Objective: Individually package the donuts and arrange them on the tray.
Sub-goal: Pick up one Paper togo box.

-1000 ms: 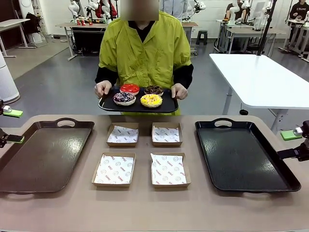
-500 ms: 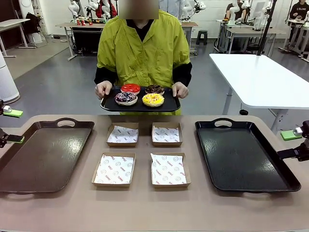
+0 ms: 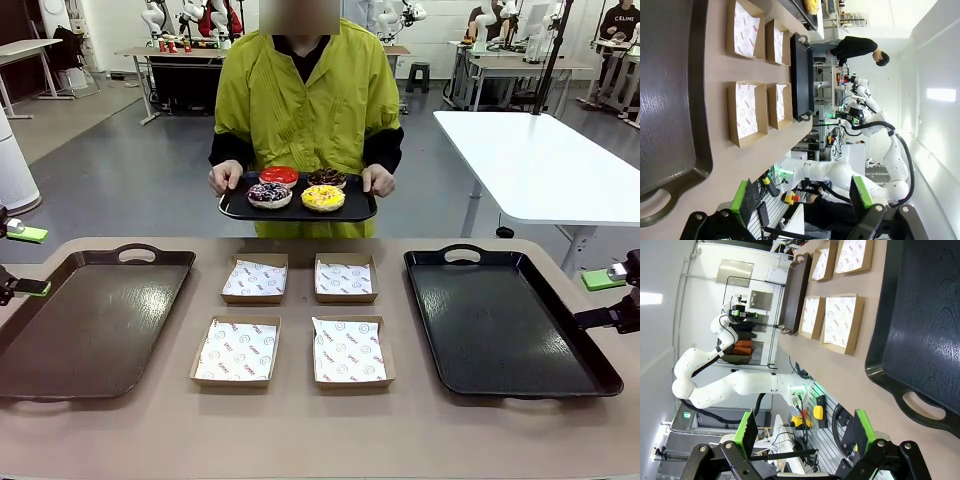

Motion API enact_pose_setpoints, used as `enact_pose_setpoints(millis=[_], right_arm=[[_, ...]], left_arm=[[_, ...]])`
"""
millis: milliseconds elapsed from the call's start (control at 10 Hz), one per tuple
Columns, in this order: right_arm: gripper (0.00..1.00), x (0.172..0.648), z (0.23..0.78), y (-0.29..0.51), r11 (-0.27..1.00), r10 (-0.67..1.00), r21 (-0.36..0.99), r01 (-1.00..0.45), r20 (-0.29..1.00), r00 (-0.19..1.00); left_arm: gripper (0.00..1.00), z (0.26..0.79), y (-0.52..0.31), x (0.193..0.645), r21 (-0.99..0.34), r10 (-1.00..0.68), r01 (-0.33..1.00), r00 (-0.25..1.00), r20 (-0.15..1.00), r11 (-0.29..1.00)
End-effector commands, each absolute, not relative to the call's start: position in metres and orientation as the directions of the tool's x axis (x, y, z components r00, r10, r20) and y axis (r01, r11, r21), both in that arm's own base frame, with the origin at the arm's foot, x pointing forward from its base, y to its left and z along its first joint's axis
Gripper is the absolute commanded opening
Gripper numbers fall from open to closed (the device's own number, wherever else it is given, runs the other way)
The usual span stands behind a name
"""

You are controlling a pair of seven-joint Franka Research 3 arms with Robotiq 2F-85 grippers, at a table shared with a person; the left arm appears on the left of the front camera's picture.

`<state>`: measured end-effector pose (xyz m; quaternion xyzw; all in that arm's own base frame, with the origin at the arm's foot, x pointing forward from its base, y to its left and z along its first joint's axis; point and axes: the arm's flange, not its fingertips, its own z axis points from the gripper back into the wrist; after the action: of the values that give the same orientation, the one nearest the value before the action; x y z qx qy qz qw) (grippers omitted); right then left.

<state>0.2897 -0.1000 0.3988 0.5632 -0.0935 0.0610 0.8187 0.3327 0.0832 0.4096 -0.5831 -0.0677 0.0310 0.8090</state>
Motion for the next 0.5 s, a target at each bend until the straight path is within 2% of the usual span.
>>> enact_pose_setpoints(millis=[0, 200, 400], right_arm=[[1.0, 0.293, 0.398, -0.101, 0.337, -0.01, 0.914, -0.227, 0.244, 0.97], [1.0, 0.293, 0.398, -0.101, 0.337, -0.01, 0.914, -0.227, 0.244, 0.97], [1.0, 0.293, 0.398, -0.101, 0.337, -0.01, 0.914, -0.227, 0.244, 0.97]], left_arm=[[1.0, 0.429, 0.065, 0.333, -0.916, 0.135, 0.043, 0.985, 0.105, 0.4], [1.0, 0.468, 0.012, 0.357, -0.78, 0.05, 0.067, 0.991, 0.125, 0.622], [1.0, 0.479, -0.044, 0.372, -0.62, -0.039, 0.087, 0.995, 0.09, 0.78]])
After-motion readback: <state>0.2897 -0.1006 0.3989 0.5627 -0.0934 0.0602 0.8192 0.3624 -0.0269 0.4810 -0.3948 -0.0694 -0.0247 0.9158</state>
